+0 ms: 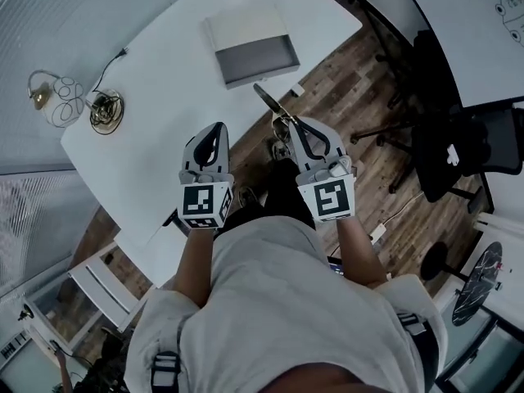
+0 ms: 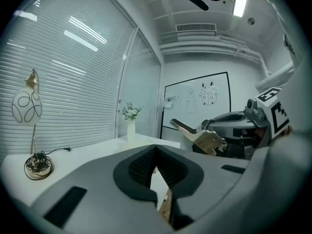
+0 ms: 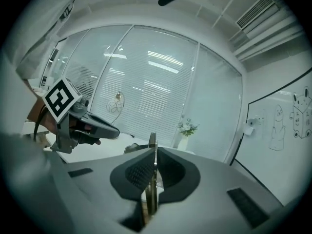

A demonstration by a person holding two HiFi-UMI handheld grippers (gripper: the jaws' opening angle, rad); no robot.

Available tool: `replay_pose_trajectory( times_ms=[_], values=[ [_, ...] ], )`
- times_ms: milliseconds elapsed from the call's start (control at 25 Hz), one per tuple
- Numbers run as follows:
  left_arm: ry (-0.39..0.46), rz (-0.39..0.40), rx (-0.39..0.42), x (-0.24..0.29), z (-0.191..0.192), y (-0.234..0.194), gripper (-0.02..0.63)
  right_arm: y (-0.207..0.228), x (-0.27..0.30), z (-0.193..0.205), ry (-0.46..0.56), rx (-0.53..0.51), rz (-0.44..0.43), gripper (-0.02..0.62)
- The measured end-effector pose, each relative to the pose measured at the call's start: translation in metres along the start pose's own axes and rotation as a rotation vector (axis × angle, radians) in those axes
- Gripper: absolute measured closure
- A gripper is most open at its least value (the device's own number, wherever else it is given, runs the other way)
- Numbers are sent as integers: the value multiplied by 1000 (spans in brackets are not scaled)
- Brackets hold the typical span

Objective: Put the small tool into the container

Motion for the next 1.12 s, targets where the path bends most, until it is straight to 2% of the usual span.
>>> replay_pose_trajectory(
  times_ms=[280,600,720,920,1120],
  values=[
    [28,-96,-43,38,-4,-6,583,39,47,15,29,-76,-133,568],
    [33,-233,-94,72,-7,-13,583,70,99,34,60,-87,-277,568],
    [48,-271,-108,85,-10,-15,583,82,119,41,57,-124,-316,568],
    [40,-312,-136,102,-4,-20,583,92,148,46,79,-173,-384,568],
    [50,-398,-164,113,3,-27,583,96,176,54,96,-211,-462,568]
  ],
)
Point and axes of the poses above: the fingertips, and each gripper's own axes: x forward along the fingers, y to its right, z out of its underside, the point moved 10 cm from there along -x, backward along the fingers, and after that the axes turned 14 degrees about -x, right-handed, at the moved point
